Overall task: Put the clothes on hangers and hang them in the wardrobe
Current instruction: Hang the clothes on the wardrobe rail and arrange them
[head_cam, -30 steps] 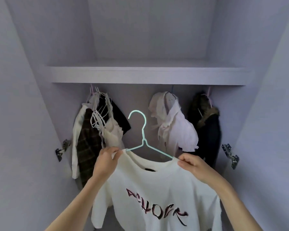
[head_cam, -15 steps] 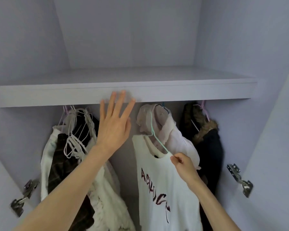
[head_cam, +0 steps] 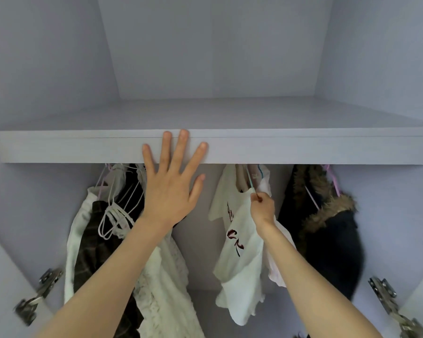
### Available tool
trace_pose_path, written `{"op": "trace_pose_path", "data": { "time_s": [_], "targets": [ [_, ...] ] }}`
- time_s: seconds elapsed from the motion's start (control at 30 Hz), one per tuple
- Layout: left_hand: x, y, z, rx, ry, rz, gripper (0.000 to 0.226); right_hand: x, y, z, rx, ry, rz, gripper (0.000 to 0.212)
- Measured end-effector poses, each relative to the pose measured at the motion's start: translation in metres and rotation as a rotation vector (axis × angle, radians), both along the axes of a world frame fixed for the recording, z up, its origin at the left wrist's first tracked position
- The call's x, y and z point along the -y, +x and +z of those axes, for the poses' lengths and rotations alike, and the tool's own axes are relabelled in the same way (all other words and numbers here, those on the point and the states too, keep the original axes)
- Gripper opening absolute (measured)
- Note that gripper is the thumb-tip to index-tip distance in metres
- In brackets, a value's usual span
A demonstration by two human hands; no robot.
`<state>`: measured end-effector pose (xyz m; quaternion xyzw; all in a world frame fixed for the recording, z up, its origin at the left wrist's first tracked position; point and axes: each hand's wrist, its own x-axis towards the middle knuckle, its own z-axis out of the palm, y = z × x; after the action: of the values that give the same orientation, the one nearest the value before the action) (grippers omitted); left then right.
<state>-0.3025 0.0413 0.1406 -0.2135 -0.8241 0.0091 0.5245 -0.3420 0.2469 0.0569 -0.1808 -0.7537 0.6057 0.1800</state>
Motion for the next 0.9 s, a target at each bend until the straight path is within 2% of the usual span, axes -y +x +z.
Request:
{"op": "trace_pose_path", "data": {
  "time_s": [0.13, 0.3, 0.5, 0.67, 0.8, 0.9],
  "targets": [
    [0.0, -0.001, -0.002, -0.004, -0.008, 0.022, 0.061, -0.002, -0.002, -0.023, 0.096, 0.088, -0.057, 0.018],
    [0.0, 0.0, -0.001, -0.002, -0.013, 0.031, 0.061, -0.009, 0.007, -0.02, 0.098, 0.116, -0.146, 0.024],
    [-0.003, 0.003, 0.0, 0.033, -0.008, 0.047, 0.068, -0.018, 0.016, -0.019, 0.057, 0.219, -0.107, 0.021],
    [0.0, 0.026, -0.032, 0.16, 0.069, 0.016, 0.065, -0.023, 0.044, -0.02, -0.005, 0.448, -0.018, 0.012],
    [0.017, 0.045, -0.092, 0.375, 0.116, 0.051, 0.06, -0.012, 0.077, -0.03, -0.031, 0.837, 0.085, 0.044],
    [0.033, 0.062, -0.136, 0.549, 0.128, 0.125, 0.057, 0.011, 0.101, -0.044, -0.103, 1.074, 0.186, 0.046]
  ]
}}
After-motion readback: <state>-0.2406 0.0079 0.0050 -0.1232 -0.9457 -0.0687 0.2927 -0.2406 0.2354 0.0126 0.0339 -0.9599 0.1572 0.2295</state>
